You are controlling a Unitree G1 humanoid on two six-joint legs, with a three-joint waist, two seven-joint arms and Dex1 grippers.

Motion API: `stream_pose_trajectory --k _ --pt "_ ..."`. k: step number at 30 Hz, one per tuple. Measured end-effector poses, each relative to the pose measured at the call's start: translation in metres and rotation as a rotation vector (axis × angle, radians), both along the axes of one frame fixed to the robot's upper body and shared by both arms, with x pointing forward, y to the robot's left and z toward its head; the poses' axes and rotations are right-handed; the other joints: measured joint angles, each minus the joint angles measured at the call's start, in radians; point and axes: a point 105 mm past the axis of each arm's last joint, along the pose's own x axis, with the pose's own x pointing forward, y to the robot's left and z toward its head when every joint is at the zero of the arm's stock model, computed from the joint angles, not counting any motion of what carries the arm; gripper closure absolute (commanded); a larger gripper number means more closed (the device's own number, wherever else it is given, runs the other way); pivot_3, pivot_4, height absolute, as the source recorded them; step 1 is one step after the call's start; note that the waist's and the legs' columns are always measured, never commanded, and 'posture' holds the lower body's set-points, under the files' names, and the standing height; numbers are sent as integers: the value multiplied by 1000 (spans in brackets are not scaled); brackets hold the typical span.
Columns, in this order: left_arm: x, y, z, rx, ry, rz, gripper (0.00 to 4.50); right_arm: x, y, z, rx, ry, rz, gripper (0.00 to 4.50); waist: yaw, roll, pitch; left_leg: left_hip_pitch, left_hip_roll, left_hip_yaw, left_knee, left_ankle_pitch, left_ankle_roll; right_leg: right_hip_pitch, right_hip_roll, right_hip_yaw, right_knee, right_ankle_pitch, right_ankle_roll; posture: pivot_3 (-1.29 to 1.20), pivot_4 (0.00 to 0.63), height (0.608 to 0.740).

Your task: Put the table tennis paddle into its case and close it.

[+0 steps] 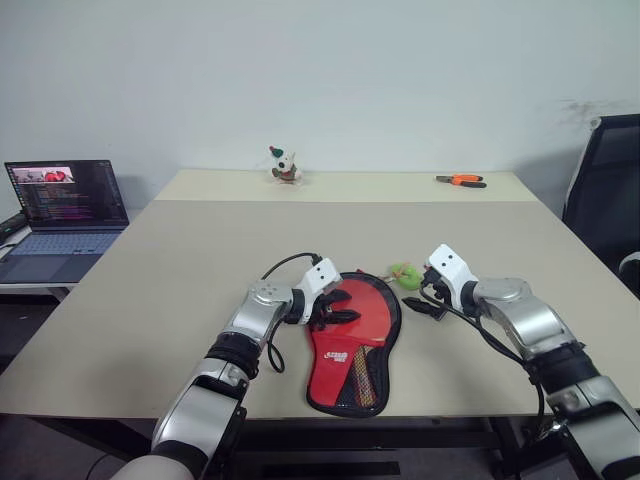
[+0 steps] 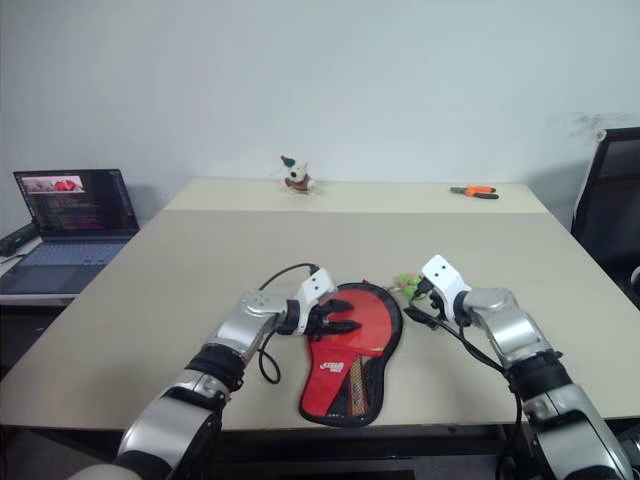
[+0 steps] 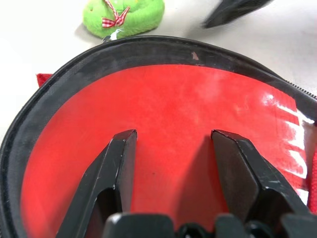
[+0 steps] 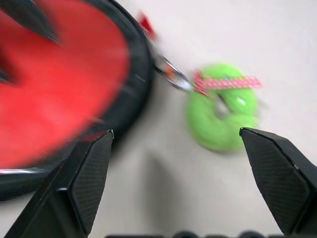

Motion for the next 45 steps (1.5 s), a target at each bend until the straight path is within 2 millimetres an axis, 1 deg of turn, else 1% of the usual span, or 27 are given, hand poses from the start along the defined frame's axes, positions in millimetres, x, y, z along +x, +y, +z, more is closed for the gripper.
stream_pose_trajectory --k 3,6,11,14,20,23,24,25,33,37,40,45 --pt "-3 0 -2 -11 6 -5 1910 11 -4 -4 -96 -56 22 0 -2 0 0 1 0 0 0 0 0 0 0 0 1 0 0 0 150 740" --pt "-5 0 -2 -13 9 -5 1910 18 -4 -6 -171 -102 51 0 -1 0 0 1 0 0 0 0 0 0 0 0 1 0 0 0 150 740" --pt "-6 2 -2 -12 16 2 1910 26 10 -11 -176 -119 85 0 -3 1 0 2 1 0 0 0 0 0 0 1 1 0 0 0 150 740" --pt "-6 2 -2 -12 22 4 1882 30 21 -12 -174 -126 95 647 -3 1 0 2 1 0 0 0 0 0 0 1 2 0 0 0 150 740" --pt "-6 2 -2 -12 25 4 1882 31 31 -19 -174 -116 106 2769 -3 1 0 3 1 0 0 0 0 1 0 2 3 0 0 0 150 740" --pt "-6 -2 -3 -14 28 -2 1882 31 31 -21 -181 -108 104 3800 -2 1 0 4 0 0 0 0 0 1 0 2 3 0 0 0 150 740" --pt "-6 -4 -3 -16 31 -5 1882 31 30 -21 -181 -108 103 4208 -2 1 0 4 0 0 0 0 0 1 0 2 3 0 0 0 150 740" --pt "-5 -6 -3 -16 31 -9 1882 31 30 -21 -183 -109 103 4461 -1 1 0 4 0 0 0 0 0 1 0 2 3 0 0 0 150 740" --pt "2 -16 -4 -11 49 -29 1882 32 27 -16 -177 -109 91 4461 -1 1 0 4 0 0 0 0 0 1 0 2 3 0 0 0 150 740" --pt "5 -18 -7 -12 51 -20 1882 33 23 -6 -184 -127 91 4461 -1 1 0 5 0 0 1 0 0 2 0 2 4 0 0 0 150 740" --pt "5 -20 -10 -17 42 -22 1882 30 14 -1 -201 -139 88 4461 1 2 0 7 0 0 1 0 0 5 0 1 4 0 0 0 150 740" --pt "3 -25 -12 -33 40 -35 1882 15 -16 -10 -249 -71 73 4461 6 3 -1 7 -1 0 1 0 0 7 -1 1 2 0 0 0 150 740"
